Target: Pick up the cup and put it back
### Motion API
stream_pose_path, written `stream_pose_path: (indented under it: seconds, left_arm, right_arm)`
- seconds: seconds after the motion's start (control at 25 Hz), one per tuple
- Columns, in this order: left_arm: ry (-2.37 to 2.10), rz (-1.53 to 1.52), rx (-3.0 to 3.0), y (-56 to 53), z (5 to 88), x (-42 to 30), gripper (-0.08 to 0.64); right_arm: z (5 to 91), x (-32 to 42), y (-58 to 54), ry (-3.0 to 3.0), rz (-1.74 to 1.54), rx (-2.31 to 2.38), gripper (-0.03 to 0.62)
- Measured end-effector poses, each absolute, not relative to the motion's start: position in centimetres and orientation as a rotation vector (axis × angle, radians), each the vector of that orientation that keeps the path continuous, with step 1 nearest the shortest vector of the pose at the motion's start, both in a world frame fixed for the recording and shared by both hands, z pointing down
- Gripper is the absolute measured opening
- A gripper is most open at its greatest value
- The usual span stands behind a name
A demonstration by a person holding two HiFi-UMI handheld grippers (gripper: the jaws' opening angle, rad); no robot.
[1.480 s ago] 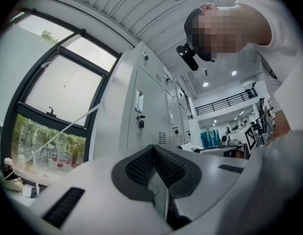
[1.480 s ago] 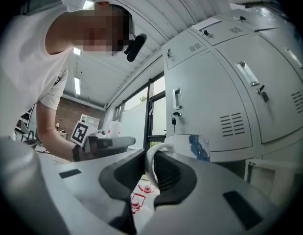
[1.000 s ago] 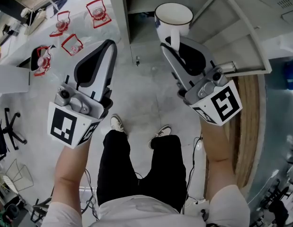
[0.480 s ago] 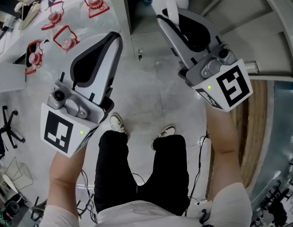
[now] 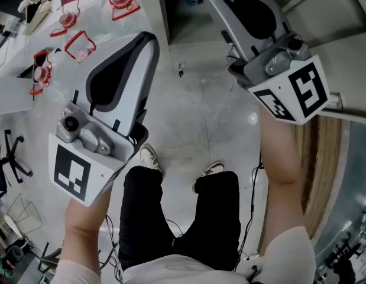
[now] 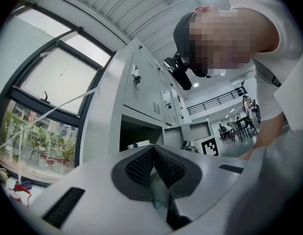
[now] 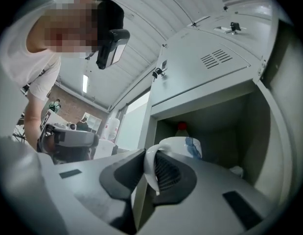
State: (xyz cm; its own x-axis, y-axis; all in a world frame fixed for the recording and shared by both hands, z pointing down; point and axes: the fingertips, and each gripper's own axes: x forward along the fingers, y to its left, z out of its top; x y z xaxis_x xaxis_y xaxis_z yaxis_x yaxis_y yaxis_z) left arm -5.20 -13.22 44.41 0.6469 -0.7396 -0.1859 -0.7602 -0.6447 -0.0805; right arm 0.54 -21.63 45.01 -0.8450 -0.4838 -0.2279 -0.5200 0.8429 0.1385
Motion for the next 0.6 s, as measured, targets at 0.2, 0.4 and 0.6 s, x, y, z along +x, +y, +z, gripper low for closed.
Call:
stream_pose_path:
  seconds: [0.2,0.4,0.6]
  left_arm:
    - [1.221,0.191,-2.696,-13.5,44.6,-5.2,0.021]
    - [1.215,0.209,-2.686,-15.5,46.6,-5.2,0.021]
    - [1.213,0.189,-2.689,-16.5,47.9,-4.9,0.021]
  right_arm:
    - [45.0,1.4,-22.8,2.795,0.294,-0.809,0.058]
    - [45.9,1.5,-25.8,2.740,0.267,-0.800,0.058]
    - [46.4,1.8,-28.0,2.691,0.219,-0.811,0.058]
